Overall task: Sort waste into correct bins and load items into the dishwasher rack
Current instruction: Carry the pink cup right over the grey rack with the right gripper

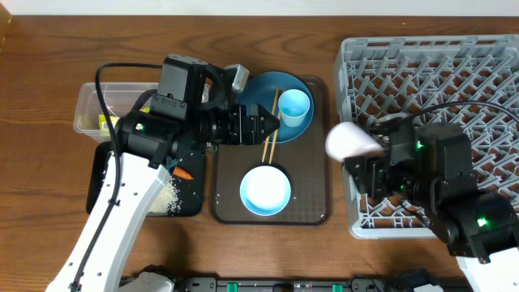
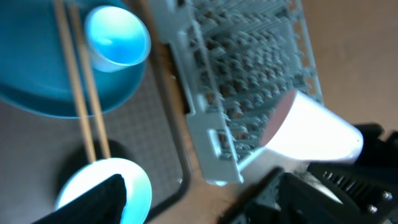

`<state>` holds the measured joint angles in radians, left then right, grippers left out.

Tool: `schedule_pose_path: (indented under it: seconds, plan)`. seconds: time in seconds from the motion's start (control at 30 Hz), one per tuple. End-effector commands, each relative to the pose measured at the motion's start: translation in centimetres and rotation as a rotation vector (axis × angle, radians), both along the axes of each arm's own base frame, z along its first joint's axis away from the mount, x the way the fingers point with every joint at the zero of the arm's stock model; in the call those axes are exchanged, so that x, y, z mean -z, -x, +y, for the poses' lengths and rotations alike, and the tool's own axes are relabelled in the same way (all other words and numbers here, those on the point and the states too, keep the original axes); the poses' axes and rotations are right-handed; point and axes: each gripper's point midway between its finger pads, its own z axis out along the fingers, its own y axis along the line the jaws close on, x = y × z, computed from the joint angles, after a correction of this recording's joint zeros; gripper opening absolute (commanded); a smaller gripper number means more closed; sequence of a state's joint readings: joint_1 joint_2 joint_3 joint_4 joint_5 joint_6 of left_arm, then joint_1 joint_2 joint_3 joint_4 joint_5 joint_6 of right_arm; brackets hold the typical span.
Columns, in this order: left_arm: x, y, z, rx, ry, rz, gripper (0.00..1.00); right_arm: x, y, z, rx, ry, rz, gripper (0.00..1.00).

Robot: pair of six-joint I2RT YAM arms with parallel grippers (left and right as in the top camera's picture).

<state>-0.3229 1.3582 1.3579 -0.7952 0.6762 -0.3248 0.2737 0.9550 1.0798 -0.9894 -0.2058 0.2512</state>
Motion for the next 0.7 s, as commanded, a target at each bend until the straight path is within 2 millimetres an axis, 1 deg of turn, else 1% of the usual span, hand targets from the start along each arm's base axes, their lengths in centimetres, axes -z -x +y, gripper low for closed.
schedule_pose_path:
  seconds: [0.0,0.13,0.2,0.27,0.33,0.37,0.53,0.67]
  plan:
    - [0.7,-1.1,1.1,-0.055,-0.071,-0.032,0.85,0.9,-1.7,-4.7,0.221,0.146,0.013,0.31]
    - [0.7,-1.1,1.1,-0.055,-0.072,-0.031,0.89,3.1,-1.9,-5.8,0.249,0.175,0.118,0.3]
    - [0.7,-1.1,1.1,-0.055,-0.071,-0.032,0.91,4.1,-2.4,-6.3,0.254,0.193,0.16,0.29]
    - [0.7,-1.1,1.1,-0.055,-0.071,-0.032,0.91,4.7,-3.0,-6.7,0.26,0.205,0.185,0.29]
    - [0.7,-1.1,1.1,-0.055,-0.071,-0.032,0.92,4.5,-3.8,-7.1,0.264,0.215,0.194,0.29]
    - [0.7,-1.1,1.1,-0.055,-0.071,-0.032,0.95,4.1,-4.2,-7.3,0.265,0.217,0.191,0.29]
    - [0.7,-1.1,1.1,-0.055,-0.071,-0.032,0.96,1.5,-6.5,-8.0,0.277,0.237,0.187,0.29]
    - [0.7,-1.1,1.1,-0.055,-0.072,-0.031,0.97,1.2,-7.6,-8.0,0.261,0.258,0.23,0.29]
